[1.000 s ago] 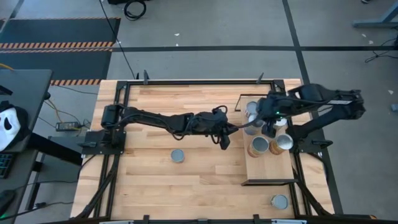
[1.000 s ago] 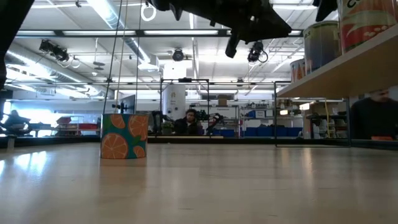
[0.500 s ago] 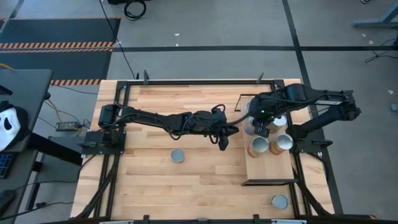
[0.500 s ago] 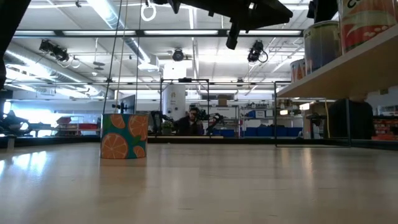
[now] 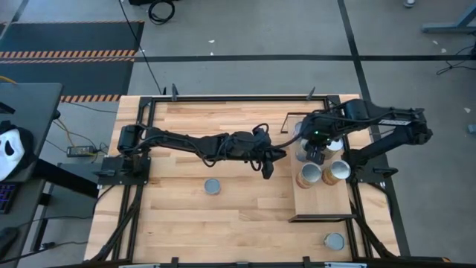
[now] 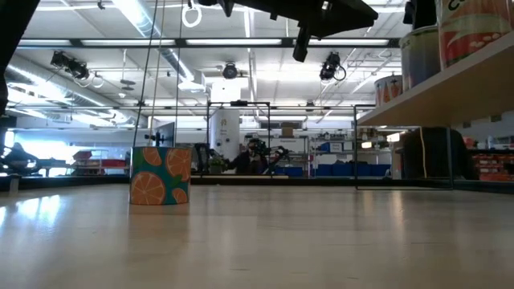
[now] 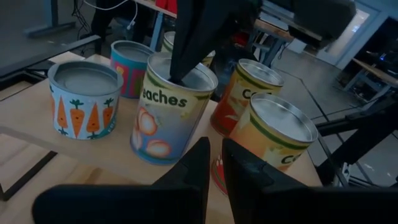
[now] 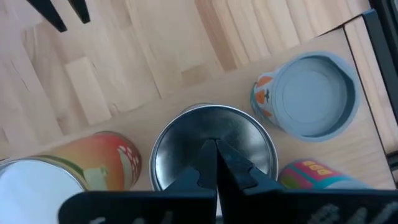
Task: Pick and place cans onto a shelf
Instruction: Adjust the canned goods on the shelf
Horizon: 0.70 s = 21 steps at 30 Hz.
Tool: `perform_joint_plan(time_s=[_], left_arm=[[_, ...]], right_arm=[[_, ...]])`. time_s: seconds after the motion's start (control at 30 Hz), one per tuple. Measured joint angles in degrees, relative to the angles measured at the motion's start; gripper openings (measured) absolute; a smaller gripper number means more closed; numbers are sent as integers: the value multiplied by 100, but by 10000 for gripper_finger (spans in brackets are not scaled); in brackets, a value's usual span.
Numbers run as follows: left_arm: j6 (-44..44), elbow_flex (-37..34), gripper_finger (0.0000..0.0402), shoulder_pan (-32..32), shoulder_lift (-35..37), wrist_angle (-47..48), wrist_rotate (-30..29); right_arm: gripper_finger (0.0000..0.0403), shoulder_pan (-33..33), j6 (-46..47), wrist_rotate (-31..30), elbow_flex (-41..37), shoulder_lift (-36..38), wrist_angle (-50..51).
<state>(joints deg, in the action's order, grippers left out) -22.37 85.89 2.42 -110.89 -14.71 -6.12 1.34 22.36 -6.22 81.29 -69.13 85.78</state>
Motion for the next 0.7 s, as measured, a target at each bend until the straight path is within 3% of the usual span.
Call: perform_joint_plan(time_s=[0.7], left_arm=[[-105,4,48,9,0,-217,4]], right_arm=[[0,-11,167,-265,-21,127,-170]])
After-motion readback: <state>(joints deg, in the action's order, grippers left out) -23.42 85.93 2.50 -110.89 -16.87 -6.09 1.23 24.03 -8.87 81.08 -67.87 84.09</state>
